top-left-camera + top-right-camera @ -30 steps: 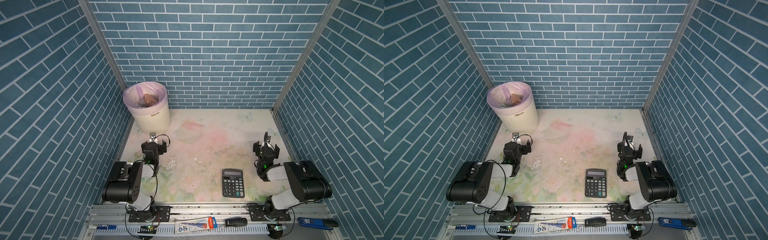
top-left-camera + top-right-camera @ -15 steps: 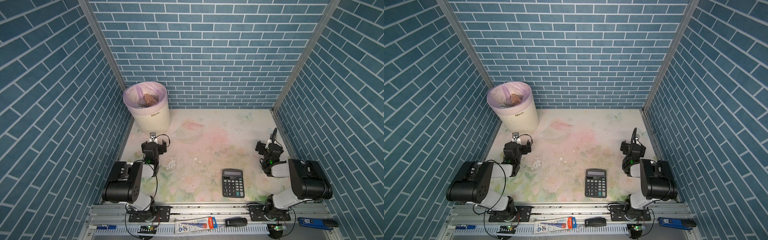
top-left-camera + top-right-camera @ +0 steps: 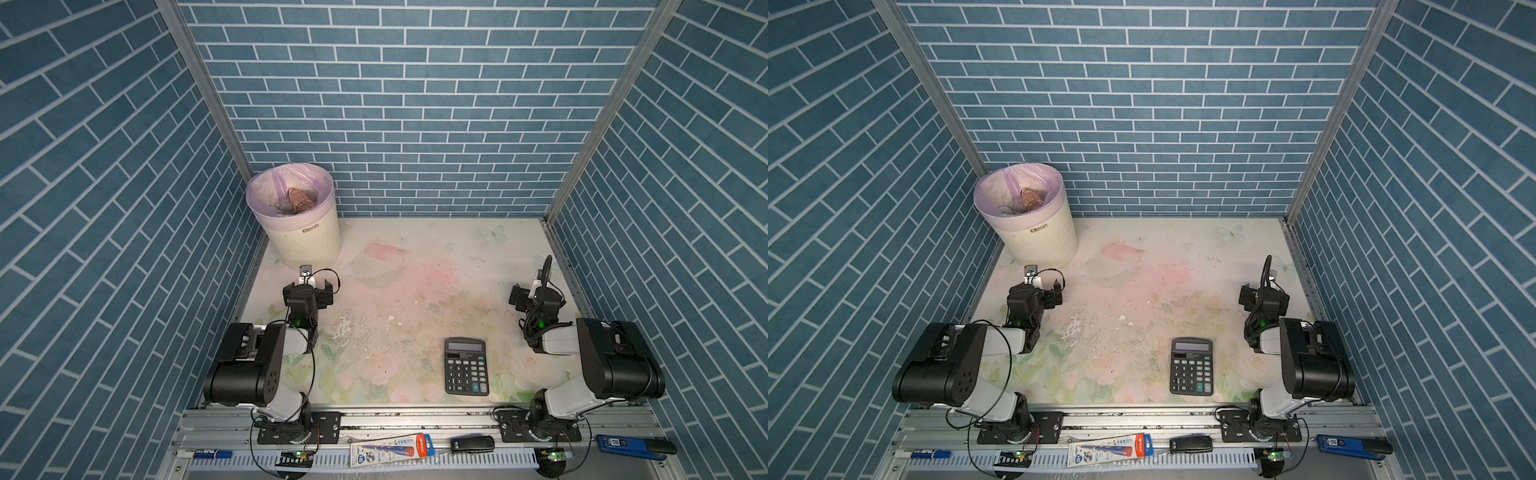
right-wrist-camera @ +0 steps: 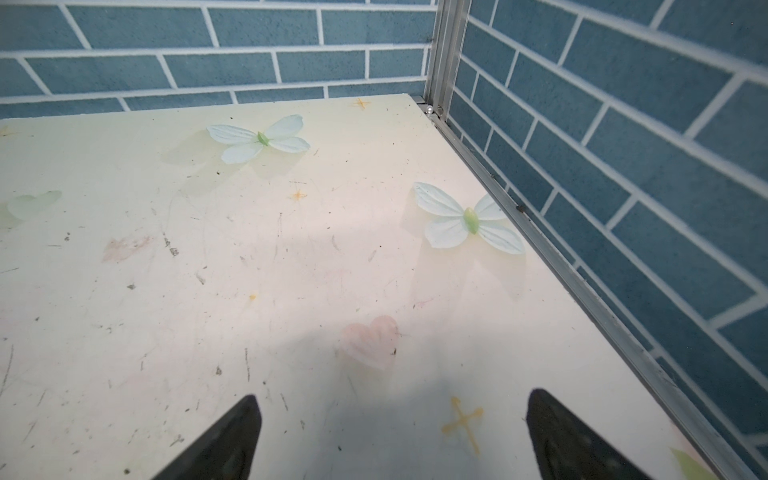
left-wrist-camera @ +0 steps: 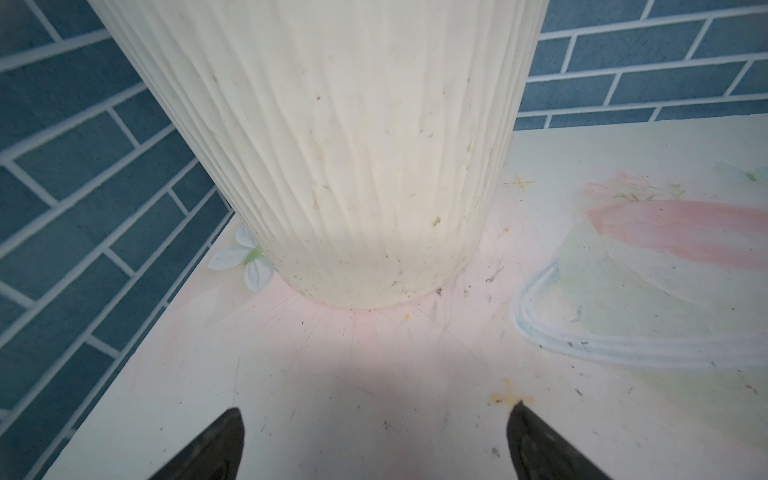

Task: Throw the plastic bottles in the bin

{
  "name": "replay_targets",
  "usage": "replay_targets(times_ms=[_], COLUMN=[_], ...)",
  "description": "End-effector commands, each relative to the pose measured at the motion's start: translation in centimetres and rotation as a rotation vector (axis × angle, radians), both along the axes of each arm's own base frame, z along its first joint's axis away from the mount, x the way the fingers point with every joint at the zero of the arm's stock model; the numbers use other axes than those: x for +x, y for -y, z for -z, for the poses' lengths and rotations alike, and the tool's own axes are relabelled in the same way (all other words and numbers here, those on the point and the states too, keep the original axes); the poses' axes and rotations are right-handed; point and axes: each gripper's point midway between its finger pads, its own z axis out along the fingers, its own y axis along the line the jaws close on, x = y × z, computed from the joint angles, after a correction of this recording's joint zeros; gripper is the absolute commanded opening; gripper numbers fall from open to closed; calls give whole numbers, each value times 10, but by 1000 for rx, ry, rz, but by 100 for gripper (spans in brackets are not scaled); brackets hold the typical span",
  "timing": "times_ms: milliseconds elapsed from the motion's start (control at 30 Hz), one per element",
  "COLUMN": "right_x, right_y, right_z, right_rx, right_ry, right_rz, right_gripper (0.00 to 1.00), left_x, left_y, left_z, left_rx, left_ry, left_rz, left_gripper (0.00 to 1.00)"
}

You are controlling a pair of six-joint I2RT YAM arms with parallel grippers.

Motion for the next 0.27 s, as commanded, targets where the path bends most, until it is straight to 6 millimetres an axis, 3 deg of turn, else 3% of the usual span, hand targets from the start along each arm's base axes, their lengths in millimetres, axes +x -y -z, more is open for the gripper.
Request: replay_targets(times_ms=[0, 233], right_x=[12, 10], right_y=[-5, -9], right_z=[-14, -14], right_rx=[-2, 3], right_ry=[38, 47], right_rz=[-24, -52], right_gripper=[99, 99], left_x=[4, 4], left_y=[2, 2], left_z=[-5, -5], left_rx=[5, 6], left_ry=[11, 13], left_rz=[9, 9], left_gripper=[99, 99])
